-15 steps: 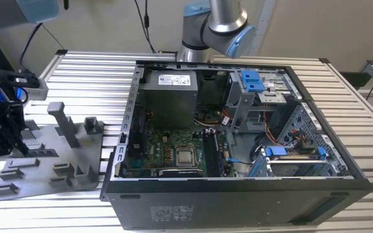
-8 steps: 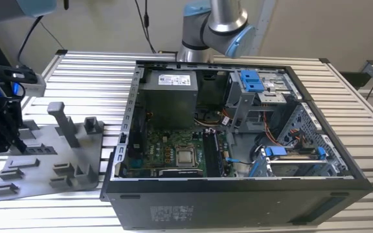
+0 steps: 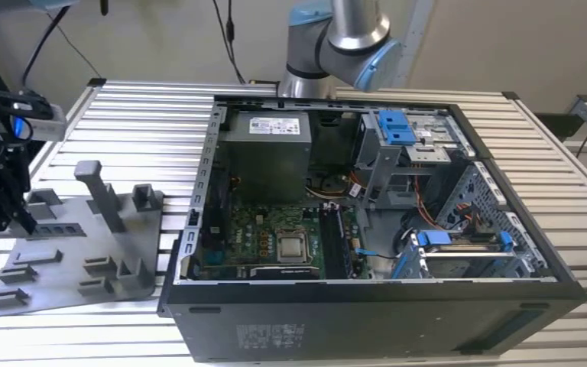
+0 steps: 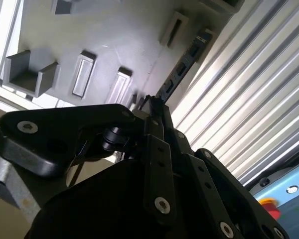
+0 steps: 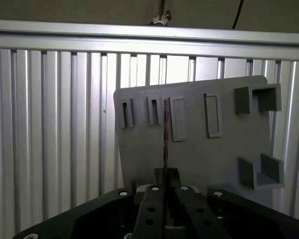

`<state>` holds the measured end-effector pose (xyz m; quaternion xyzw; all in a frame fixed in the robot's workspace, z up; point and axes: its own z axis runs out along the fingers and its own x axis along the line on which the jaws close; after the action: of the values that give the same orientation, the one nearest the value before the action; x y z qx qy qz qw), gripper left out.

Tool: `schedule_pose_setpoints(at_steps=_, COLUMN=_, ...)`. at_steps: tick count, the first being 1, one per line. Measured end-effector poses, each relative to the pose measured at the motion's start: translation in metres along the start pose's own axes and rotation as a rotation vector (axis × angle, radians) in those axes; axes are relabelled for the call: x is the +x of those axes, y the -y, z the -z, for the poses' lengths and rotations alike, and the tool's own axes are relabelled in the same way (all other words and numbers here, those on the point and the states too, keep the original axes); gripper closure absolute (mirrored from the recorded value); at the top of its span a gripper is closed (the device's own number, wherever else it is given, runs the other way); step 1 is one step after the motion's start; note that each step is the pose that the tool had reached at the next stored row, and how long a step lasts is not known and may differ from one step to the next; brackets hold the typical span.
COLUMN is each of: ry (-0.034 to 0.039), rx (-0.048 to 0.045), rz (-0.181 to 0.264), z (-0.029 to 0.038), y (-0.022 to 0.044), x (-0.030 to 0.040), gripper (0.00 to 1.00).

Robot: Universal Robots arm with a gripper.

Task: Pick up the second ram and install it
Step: 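Pick up the second ram and move it above second insertion slot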

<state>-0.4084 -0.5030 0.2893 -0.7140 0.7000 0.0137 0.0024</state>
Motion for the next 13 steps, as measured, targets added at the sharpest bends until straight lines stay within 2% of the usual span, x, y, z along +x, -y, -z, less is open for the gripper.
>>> schedule_pose_setpoints(at_steps=8, ry=-0.0001, rx=0.0018, rz=0.000, z=0.0146, y=-0.0001, x=-0.0061, gripper=0.86)
schedule_pose_setpoints(at_steps=13, ry=-0.0002, rx=0.0062, rz=0.000, z=0.0220, y=-0.0003, x=-0.0092, gripper=0.86)
